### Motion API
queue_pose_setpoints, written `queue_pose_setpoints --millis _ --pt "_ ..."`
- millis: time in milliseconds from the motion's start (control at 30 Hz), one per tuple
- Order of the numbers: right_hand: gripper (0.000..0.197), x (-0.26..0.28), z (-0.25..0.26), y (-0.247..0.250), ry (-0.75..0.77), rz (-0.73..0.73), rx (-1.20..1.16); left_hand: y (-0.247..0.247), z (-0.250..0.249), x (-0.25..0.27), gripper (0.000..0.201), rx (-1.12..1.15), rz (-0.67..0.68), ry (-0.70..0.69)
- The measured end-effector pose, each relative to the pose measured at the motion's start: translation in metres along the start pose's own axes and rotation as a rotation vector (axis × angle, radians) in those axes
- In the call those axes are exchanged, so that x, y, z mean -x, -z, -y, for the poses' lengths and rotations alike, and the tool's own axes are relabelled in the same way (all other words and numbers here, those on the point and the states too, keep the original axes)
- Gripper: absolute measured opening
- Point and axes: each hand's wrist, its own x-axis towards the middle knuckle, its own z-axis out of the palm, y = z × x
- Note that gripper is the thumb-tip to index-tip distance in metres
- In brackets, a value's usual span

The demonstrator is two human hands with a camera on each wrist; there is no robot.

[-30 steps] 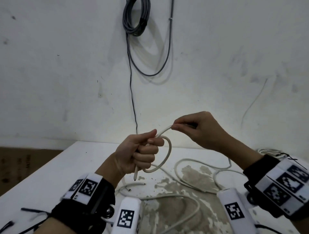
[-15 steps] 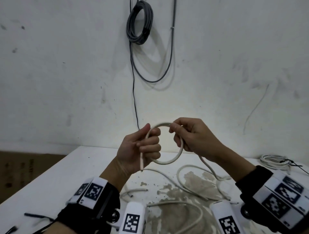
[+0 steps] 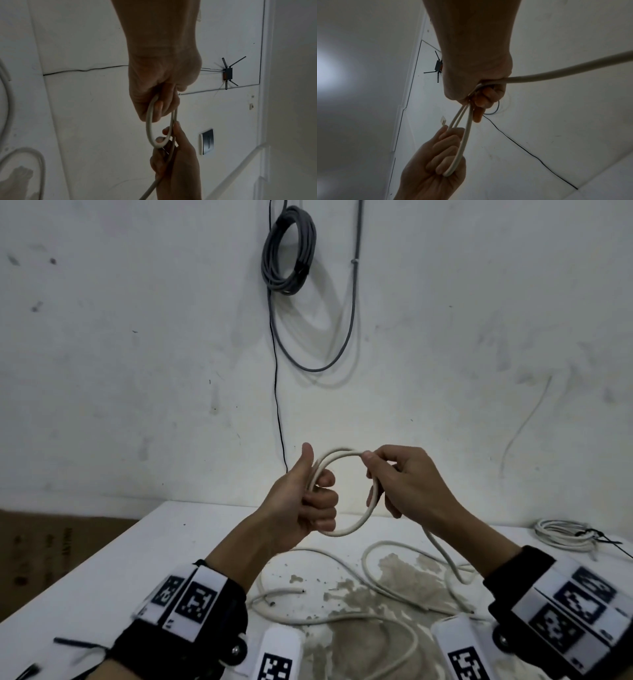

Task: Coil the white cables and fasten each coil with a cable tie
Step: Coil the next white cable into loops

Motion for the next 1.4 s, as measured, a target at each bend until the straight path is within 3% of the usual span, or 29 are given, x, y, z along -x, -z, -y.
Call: queue_pose_setpoints --millis 133,300,333,400,433,533,600,700,800,867,933,1033,1100,1167,1267,1400 --pt "0.027 0.002 -0.006 0.002 0.05 0.007 0.032 -0.002 0.0 0.007 0.047 -0.099 0.115 0.069" --pt "0.035 0.007 -0.022 -0.003 0.029 0.105 0.049 0.0 -0.009 0.004 0.044 0.305 0.105 -0.173" --pt "0.032 0.01 -0.029 -0.004 0.02 0.134 0.047 0.008 -0.012 0.0 0.045 0.409 0.147 -0.217" --pt "0.023 0.019 -0.048 -0.002 0.03 0.14 0.039 0.03 -0.021 -0.007 0.044 0.651 0.391 -0.248" --pt "0.019 0.023 -0.058 0.001 0.041 0.124 0.041 0.038 -0.027 -0.007 0.047 0.722 0.447 -0.292" --pt "0.012 0.035 -0.089 0.011 0.109 0.069 0.243 0.052 -0.039 -0.005 0.051 0.857 0.326 -0.41" --pt "0.016 0.04 -0.1 0.011 0.229 0.075 0.467 0.043 -0.039 -0.001 0.048 0.823 0.133 -0.489" --pt "0.025 0.042 -0.098 -0.002 0.505 0.12 0.731 0.018 -0.03 -0.004 0.041 0.548 -0.08 -0.55" --pt "0.018 0.039 -0.085 -0.013 0.684 0.149 0.804 0.001 -0.009 -0.008 0.028 -0.026 -0.224 -0.571" --pt "0.02 0.034 -0.074 -0.016 0.785 0.144 0.776 -0.001 0.009 -0.009 0.023 -0.51 -0.205 -0.6" --pt "0.026 0.031 -0.067 -0.016 0.85 0.147 0.767 0.0 0.025 -0.007 0.018 -0.899 -0.164 -0.545" --pt "0.024 0.025 -0.065 -0.01 0.834 0.155 0.788 0.004 0.039 -0.007 0.019 -1.379 -0.14 -0.383" --pt "0.025 0.023 -0.068 -0.004 0.774 0.164 0.756 0.009 0.045 -0.009 0.021 -1.702 -0.156 -0.357" --pt "0.025 0.021 -0.073 0.005 0.727 0.17 0.731 0.015 0.045 -0.009 0.024 -1.828 -0.188 -0.333" --pt "0.02 0.015 -0.084 0.019 0.681 0.16 0.765 0.025 0.04 -0.008 0.028 -1.838 -0.177 -0.228" --pt "0.014 0.004 -0.088 0.026 0.667 0.046 0.884 0.022 0.043 0.001 0.044 -1.78 -0.042 -0.203"
